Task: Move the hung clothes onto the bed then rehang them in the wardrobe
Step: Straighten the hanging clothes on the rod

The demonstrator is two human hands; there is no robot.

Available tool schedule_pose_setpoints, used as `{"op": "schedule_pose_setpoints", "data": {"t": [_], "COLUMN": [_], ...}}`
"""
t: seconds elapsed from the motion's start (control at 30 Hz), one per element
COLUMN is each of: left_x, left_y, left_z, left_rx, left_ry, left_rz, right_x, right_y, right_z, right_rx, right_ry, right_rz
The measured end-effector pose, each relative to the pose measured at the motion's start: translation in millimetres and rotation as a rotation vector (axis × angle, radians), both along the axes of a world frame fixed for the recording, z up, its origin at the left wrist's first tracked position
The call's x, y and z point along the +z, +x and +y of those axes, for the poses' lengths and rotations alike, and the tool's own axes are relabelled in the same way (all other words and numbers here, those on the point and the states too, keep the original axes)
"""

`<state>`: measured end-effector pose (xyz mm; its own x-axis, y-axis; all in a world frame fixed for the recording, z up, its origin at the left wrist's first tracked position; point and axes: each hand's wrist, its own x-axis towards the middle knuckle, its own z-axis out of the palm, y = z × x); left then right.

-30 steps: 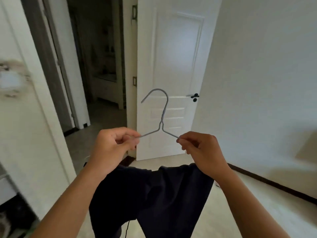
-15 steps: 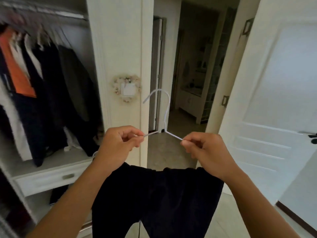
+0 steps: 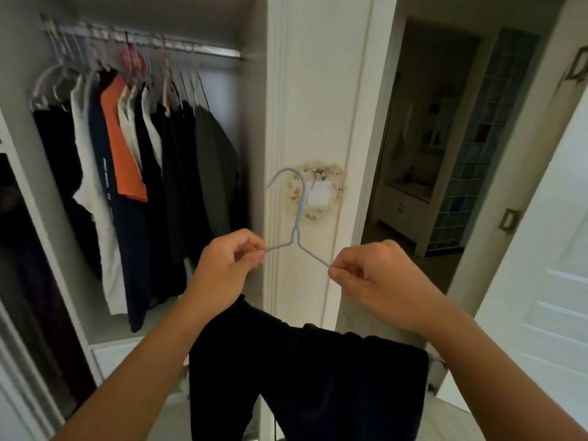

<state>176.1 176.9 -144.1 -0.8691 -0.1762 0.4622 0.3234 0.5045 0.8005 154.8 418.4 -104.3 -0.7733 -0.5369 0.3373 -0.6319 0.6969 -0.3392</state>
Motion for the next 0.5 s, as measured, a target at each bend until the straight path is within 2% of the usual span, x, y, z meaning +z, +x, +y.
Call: {"op": "schedule_pose_setpoints", "data": {"t": [0.2,0.5], "left_x": [7,23], "left_y": [-51,-145], "left_z": [-68,-121], "left_rx": [-0.025,-0.004], "left_ry": [-0.032,-0.029], "left_rz": [0.014,0.103], "right_x": [23,46], "right_y": [-32,-95], "right_z": [-71,-149], "right_rx": [-0.005,-0.023], "right_ry": [0.089,-0.211], "right_rz": [0.003,-0.104]}}
